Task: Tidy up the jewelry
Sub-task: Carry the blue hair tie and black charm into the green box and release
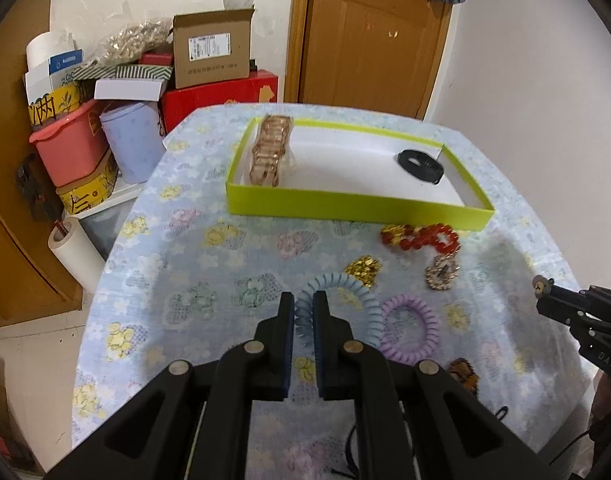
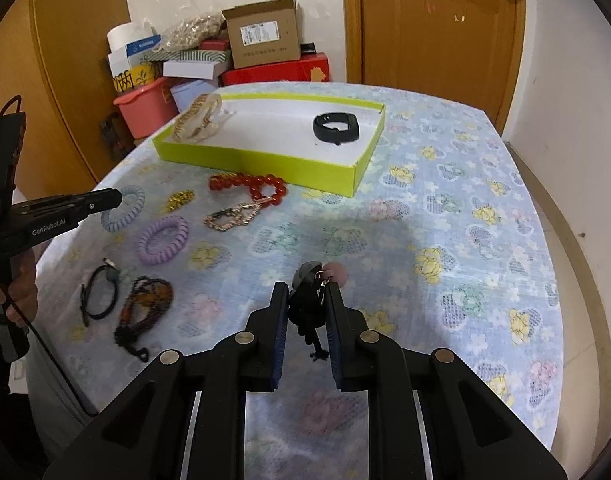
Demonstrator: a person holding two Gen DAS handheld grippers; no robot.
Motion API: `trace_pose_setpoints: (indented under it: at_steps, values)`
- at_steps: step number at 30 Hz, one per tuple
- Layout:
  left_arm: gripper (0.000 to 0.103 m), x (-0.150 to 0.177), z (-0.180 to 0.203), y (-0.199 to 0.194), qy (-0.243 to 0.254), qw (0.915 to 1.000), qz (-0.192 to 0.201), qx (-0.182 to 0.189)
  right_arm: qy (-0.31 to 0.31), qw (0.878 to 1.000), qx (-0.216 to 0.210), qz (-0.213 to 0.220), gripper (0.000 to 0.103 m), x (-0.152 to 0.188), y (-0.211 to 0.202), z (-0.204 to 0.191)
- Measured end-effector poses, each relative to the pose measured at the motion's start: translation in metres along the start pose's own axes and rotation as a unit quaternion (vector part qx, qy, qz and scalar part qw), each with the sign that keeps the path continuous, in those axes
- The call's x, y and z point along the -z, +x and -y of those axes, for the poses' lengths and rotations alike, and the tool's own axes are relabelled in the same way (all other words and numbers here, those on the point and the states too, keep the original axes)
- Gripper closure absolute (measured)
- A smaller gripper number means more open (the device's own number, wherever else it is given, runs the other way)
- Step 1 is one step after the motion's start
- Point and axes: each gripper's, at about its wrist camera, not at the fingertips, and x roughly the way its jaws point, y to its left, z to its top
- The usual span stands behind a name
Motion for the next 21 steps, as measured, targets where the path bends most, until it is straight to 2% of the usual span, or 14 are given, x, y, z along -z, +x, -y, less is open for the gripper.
trace_pose_setpoints:
  at_steps: [9,21]
  values:
    - [0.094,-0.011,0.001,-0.017,-0.004,0.9998,0.018,0.009,-0.001,1.0,-0.007,0.017,0.084,-0.006,-0.014,-0.007]
    - [0.094,-0.041,0.001,0.002,-0.005,0.9997,0.019,0.014,-0.007,0.999,-0.016,0.035,0.084,-0.037,-0.007,-0.006]
